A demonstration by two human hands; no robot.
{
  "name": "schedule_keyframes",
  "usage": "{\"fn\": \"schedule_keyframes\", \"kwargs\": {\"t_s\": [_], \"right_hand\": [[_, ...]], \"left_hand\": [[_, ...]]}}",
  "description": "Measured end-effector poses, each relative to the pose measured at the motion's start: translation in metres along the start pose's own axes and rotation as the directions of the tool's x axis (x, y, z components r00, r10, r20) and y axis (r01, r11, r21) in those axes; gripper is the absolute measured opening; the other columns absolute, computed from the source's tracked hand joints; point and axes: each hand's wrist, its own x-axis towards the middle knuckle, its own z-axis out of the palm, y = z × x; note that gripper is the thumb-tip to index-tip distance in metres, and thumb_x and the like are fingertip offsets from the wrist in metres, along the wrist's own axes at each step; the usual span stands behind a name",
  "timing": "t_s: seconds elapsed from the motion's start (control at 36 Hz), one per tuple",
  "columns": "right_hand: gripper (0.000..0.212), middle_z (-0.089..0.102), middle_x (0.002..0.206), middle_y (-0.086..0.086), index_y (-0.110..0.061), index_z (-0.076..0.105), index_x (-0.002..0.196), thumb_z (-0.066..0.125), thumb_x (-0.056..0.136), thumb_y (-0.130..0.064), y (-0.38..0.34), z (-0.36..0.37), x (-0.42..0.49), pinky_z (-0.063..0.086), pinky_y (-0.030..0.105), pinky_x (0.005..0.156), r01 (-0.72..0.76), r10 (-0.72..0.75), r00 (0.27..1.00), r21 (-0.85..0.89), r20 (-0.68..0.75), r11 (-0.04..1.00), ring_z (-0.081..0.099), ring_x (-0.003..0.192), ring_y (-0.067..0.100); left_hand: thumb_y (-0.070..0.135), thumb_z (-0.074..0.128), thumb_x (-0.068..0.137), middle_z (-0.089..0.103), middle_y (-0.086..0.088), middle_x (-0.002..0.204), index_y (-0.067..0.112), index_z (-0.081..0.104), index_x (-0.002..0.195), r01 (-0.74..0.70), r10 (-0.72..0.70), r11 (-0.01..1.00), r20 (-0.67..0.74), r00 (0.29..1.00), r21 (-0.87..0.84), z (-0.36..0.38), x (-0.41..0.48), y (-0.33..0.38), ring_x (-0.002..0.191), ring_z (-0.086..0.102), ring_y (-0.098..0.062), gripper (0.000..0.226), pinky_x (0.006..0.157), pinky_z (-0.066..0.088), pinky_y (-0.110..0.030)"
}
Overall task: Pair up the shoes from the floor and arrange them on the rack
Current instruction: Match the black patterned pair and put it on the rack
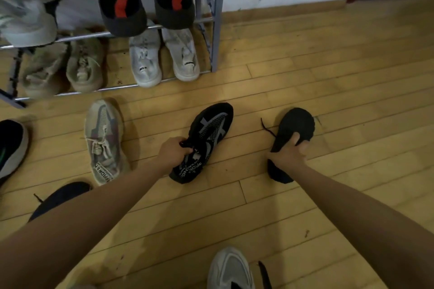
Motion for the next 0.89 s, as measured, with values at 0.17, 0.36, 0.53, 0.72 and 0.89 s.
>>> {"fn": "schedule_keyframes", "kwargs": {"t_s": [0.17, 0.36, 0.53, 0.72, 0.89], "right_hand": [[0.095, 0.025, 0.143, 0.009, -0.019, 0.014, 0.145, 0.077, 0.074, -0.032, -0.024, 0.020, -0.015, 0.041, 0.039, 0.098, 0.268, -0.255, 0.963, 0.467, -0.092, 0.843, 0.038, 0.124, 0.028], [0.048, 0.048, 0.123, 0.005, -0.023, 0.037, 0.126, 0.063, 0.086, -0.021, -0.077, 0.042, -0.044, 0.054, 0.031, 0.077, 0.108, -0.426, 0.873, 0.759, 0.237, 0.642, 0.058, 0.101, 0.020], [0.046, 0.057, 0.112, 0.008, -0.017, 0.043, 0.125, 0.053, 0.082, -0.007, -0.089, 0.050, -0.046, 0.053, 0.034, 0.071, -0.166, -0.342, 0.860, 0.841, 0.378, 0.514, 0.058, 0.104, 0.027], [0.048, 0.057, 0.115, -0.001, -0.021, 0.039, 0.132, 0.060, 0.089, -0.025, -0.058, 0.052, -0.037, 0.051, 0.021, 0.073, 0.071, -0.289, 0.919, 0.610, 0.267, 0.789, 0.056, 0.091, 0.006], [0.090, 0.039, 0.142, 0.012, -0.010, 0.026, 0.144, 0.067, 0.078, -0.055, -0.077, 0.056, -0.046, 0.047, 0.029, 0.095, 0.206, -0.282, 0.948, 0.391, 0.148, 0.897, 0.046, 0.122, 0.025]], "left_hand": [[0.012, 0.057, 0.092, 0.060, -0.018, 0.124, 0.002, 0.053, 0.128, 0.074, -0.088, 0.982, -0.071, 0.994, -0.174, -0.001, -0.004, -0.009, 0.110, 0.058, -0.031, 0.037, 0.085, 0.047, -0.033], [0.014, 0.050, 0.096, 0.058, -0.018, 0.127, 0.001, 0.050, 0.128, 0.135, -0.207, 0.930, -0.183, 0.961, -0.343, -0.017, -0.019, -0.031, 0.115, 0.055, -0.033, 0.034, 0.093, 0.048, -0.040], [0.016, 0.042, 0.099, 0.057, -0.020, 0.128, 0.001, 0.046, 0.132, 0.116, -0.155, 0.977, -0.222, 0.963, -0.179, -0.034, -0.028, -0.046, 0.116, 0.055, -0.034, 0.035, 0.088, 0.047, -0.036], [0.054, 0.041, 0.093, 0.041, -0.019, 0.142, 0.004, 0.032, 0.141, 0.114, -0.133, 0.989, -0.219, 0.967, -0.097, -0.025, -0.035, -0.047, 0.129, 0.041, -0.035, 0.070, 0.105, 0.039, -0.047], [0.053, 0.073, 0.072, 0.016, -0.019, 0.150, 0.016, 0.002, 0.150, 0.198, -0.184, 0.977, -0.164, 0.969, 0.076, -0.019, -0.036, -0.051, 0.139, 0.021, -0.038, 0.112, 0.113, 0.027, -0.051]]}}
